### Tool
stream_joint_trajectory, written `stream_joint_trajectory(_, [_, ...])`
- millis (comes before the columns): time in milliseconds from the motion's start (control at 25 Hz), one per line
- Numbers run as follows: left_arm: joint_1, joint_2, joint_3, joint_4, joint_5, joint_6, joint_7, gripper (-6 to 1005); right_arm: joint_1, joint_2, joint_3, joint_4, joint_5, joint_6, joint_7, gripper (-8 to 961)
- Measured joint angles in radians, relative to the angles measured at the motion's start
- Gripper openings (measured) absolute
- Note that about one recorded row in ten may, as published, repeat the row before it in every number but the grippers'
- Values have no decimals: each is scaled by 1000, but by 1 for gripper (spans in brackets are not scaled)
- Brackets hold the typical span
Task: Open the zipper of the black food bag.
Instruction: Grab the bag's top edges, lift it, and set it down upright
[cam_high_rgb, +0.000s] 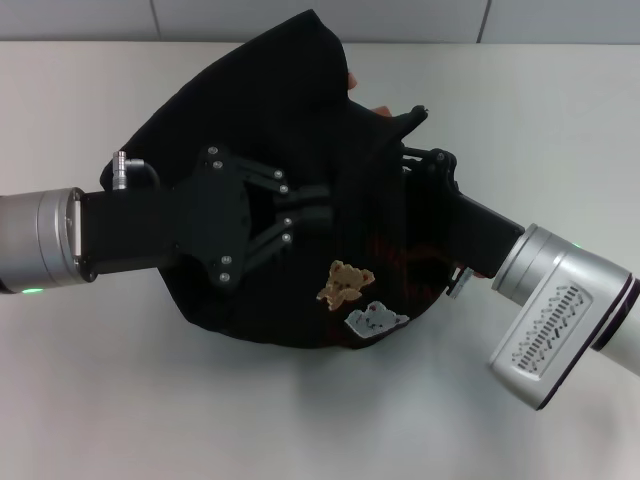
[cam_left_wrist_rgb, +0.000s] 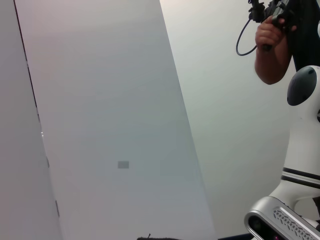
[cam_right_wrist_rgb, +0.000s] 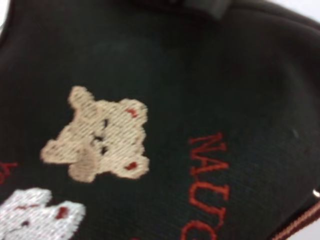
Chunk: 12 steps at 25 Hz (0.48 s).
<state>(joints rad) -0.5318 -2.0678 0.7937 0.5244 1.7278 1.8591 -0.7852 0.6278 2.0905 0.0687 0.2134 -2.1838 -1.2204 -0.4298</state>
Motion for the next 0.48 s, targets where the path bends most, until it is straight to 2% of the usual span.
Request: stream_joint_trajectory(480, [-1,1,1,-17,0,3,11,73,-26,1,20,49,-4,-19,-138,326])
